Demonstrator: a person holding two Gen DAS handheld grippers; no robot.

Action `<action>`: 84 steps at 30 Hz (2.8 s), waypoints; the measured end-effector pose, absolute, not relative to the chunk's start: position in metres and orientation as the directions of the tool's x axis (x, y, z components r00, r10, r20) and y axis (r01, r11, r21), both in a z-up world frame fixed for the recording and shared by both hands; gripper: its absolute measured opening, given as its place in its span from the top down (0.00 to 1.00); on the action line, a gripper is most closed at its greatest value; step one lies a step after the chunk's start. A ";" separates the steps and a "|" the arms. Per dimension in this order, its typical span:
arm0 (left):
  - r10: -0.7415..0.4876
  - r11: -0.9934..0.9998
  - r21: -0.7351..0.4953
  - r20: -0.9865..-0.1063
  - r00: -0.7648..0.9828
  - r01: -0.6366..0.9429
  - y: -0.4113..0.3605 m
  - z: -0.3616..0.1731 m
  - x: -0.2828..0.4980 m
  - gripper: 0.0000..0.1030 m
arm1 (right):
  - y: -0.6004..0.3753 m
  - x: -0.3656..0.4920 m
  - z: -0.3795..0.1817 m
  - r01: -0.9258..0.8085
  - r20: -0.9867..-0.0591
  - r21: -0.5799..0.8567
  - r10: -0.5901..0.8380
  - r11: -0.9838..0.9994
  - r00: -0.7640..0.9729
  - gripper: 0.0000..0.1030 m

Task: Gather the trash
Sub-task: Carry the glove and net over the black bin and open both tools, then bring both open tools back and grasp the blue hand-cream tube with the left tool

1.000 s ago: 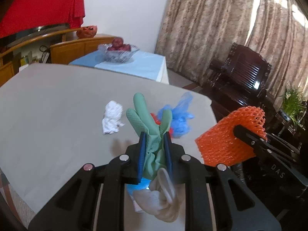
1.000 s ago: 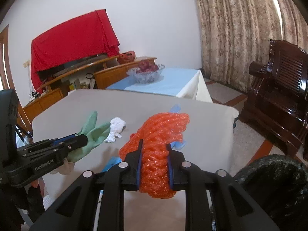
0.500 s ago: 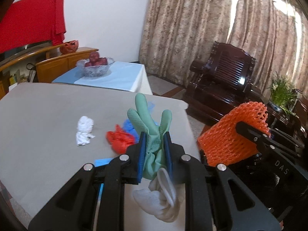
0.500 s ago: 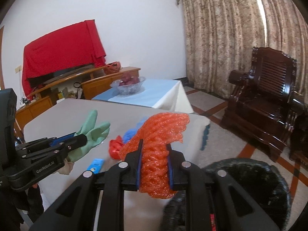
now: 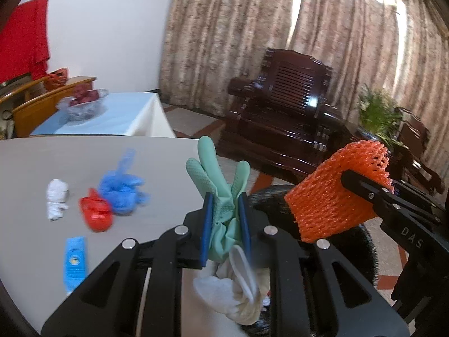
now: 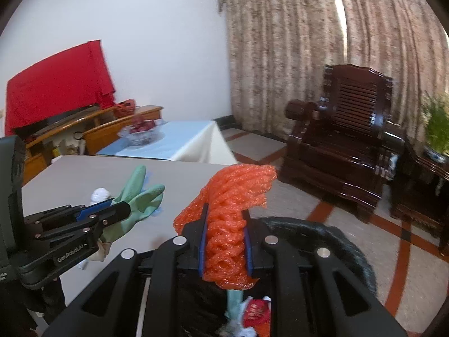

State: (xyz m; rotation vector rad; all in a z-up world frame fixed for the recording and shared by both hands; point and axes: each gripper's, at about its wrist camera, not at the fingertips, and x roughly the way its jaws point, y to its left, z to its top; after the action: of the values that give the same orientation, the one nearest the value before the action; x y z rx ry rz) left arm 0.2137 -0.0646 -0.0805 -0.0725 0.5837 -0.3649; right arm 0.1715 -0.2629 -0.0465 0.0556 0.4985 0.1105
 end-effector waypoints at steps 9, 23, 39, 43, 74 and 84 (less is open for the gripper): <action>-0.455 0.883 -0.178 -0.548 0.702 0.434 -0.128 -0.108 0.210 0.83 | -0.320 0.160 -0.070 0.037 -0.516 0.070 0.004 0.997 0.857 0.81; -0.506 0.842 -0.201 -0.613 0.607 0.500 -0.180 -0.158 0.224 0.83 | -0.362 0.157 -0.124 0.133 -0.621 0.063 -0.065 0.989 0.781 0.78; -0.486 0.861 -0.226 -0.628 0.608 0.455 -0.152 -0.158 0.233 0.39 | -0.352 0.158 -0.132 0.181 -0.657 -0.010 -0.143 0.983 0.740 0.13; -0.455 0.881 -0.198 -0.606 0.652 0.430 -0.131 -0.145 0.228 0.27 | -0.341 0.160 -0.122 0.166 -0.634 0.026 -0.113 0.986 0.765 0.07; 0.045 0.996 -0.033 -0.617 0.786 -0.083 0.128 -0.152 0.219 0.18 | -0.124 0.218 -0.111 -0.244 -0.485 0.112 0.267 0.963 0.832 0.06; 0.041 0.992 -0.053 -0.709 0.704 -0.111 0.132 -0.193 0.240 0.21 | -0.104 0.229 -0.131 -0.273 -0.522 0.099 0.283 0.957 0.805 0.06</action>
State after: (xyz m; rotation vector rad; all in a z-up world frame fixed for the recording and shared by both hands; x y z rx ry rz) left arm 0.2399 0.1319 -0.1926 -0.0937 0.7848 0.0848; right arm 0.2291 -0.1039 -0.1312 0.0192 0.5614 0.2979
